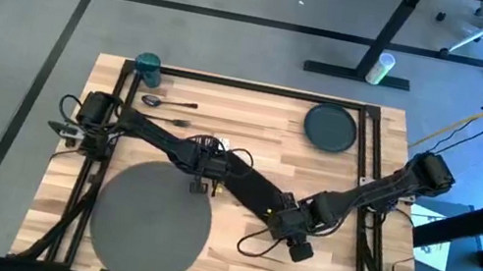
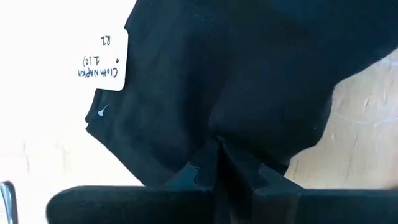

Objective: Set table place
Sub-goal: Fold the black table napkin

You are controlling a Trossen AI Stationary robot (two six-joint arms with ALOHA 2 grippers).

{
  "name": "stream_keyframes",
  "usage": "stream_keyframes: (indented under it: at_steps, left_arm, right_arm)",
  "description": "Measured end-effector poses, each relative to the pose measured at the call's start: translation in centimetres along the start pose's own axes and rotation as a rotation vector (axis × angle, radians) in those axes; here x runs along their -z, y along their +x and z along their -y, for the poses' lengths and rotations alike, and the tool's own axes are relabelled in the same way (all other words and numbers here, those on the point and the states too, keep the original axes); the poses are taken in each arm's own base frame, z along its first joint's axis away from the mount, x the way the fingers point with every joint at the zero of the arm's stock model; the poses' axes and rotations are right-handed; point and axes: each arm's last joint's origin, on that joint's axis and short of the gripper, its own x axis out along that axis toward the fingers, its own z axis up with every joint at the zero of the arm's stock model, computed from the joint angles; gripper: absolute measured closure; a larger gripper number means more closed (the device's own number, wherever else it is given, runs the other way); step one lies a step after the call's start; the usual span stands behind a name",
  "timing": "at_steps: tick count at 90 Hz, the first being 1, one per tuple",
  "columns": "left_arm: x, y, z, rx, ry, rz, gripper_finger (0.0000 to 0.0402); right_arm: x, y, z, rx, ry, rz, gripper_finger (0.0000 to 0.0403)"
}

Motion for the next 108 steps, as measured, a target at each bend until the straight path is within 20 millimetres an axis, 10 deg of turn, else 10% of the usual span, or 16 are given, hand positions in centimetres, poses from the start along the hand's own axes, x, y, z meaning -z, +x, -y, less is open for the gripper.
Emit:
stream_keyframes:
  at_steps: [21, 63, 88, 108]
  left_arm:
    - [0.0, 0.8, -1.7, -0.056, 0.020, -0.020, 0.0402]
    - [-1.7, 3.1, -7.7, -0.096, -0.023, 0.102, 0.0401]
    - [-2.6, 2.8, -9.7, -0.117, -0.021, 0.124, 0.0401]
    - [-3.6, -1.7, -8.5, -0.115, -0.034, 0.244, 0.0401]
  right_arm:
    - [-0.7, 0.0, -0.2, -0.071, 0.004, 0.073, 0.0133]
    - [1.5, -0.1, 0.2, 0.029, -0.015, -0.158, 0.0137]
    - [3.5, -0.5, 0.6, 0.159, 0.000, -0.355, 0.0257]
    - [6.0, 1.0, 1.1, 0.220, 0.010, -0.443, 0.0393]
